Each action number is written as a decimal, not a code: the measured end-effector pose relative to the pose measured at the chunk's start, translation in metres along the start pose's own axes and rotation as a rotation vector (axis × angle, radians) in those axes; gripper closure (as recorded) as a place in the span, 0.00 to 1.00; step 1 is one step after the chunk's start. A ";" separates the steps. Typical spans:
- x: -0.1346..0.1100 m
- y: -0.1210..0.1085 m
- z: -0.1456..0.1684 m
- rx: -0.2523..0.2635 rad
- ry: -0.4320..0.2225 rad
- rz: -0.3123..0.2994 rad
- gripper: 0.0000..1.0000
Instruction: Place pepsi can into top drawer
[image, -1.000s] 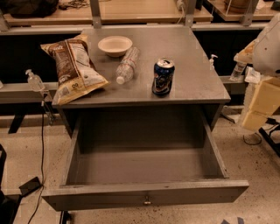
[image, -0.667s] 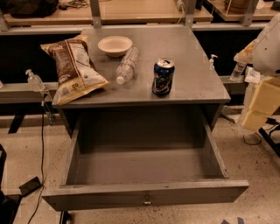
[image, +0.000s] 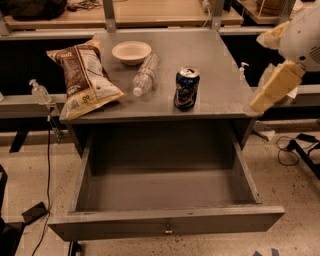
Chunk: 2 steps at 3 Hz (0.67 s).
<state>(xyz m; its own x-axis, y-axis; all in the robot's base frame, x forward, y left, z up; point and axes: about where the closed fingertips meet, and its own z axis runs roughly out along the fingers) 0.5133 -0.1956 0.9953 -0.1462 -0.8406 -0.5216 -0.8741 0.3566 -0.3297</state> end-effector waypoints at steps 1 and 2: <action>-0.028 -0.039 0.007 0.055 -0.207 0.023 0.00; -0.057 -0.061 0.021 0.028 -0.335 0.021 0.00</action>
Offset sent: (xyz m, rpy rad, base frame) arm 0.1004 0.0748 0.0388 0.4270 -0.0887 0.2134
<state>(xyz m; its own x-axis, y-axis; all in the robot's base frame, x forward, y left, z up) 0.5850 -0.1607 1.0283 0.0001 -0.6540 -0.7565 -0.8587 0.3877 -0.3353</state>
